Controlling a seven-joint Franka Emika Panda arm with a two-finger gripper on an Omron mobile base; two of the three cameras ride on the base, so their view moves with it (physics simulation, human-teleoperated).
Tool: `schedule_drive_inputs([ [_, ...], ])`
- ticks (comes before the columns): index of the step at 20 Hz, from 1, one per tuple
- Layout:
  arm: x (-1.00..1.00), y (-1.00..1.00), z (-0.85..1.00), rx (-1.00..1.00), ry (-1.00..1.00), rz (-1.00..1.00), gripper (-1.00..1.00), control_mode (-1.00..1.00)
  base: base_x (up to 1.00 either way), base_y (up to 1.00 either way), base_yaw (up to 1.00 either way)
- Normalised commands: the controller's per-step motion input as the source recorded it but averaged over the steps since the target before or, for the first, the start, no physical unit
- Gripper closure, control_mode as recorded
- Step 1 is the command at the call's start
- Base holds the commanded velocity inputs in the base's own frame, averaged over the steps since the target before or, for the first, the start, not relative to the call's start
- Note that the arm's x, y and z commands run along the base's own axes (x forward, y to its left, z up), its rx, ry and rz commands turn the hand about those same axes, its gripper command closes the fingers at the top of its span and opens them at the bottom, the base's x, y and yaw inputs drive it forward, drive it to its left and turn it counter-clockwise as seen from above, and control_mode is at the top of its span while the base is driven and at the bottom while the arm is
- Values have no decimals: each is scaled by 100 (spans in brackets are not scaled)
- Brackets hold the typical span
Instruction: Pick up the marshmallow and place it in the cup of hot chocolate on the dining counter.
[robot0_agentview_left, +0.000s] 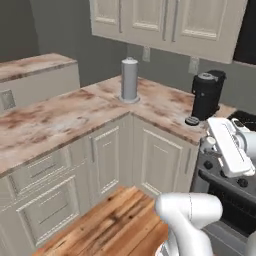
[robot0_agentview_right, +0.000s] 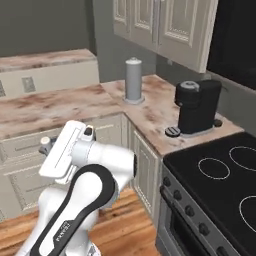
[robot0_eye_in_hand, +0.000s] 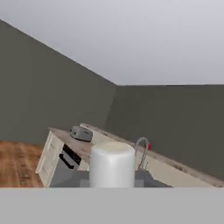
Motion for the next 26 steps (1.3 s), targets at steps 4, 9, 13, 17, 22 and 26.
schedule_drive_inputs([
  [4,0,0,0,0,0,0,100,100,0,51,92],
  [9,0,0,0,0,0,0,100,100,0,71,85],
  [13,0,0,0,0,0,0,100,100,0,94,76],
  [17,0,0,0,0,0,0,100,100,23,100,42],
  [22,0,0,0,0,0,0,100,100,44,100,17],
  [26,0,0,0,0,0,0,100,100,46,100,12],
])
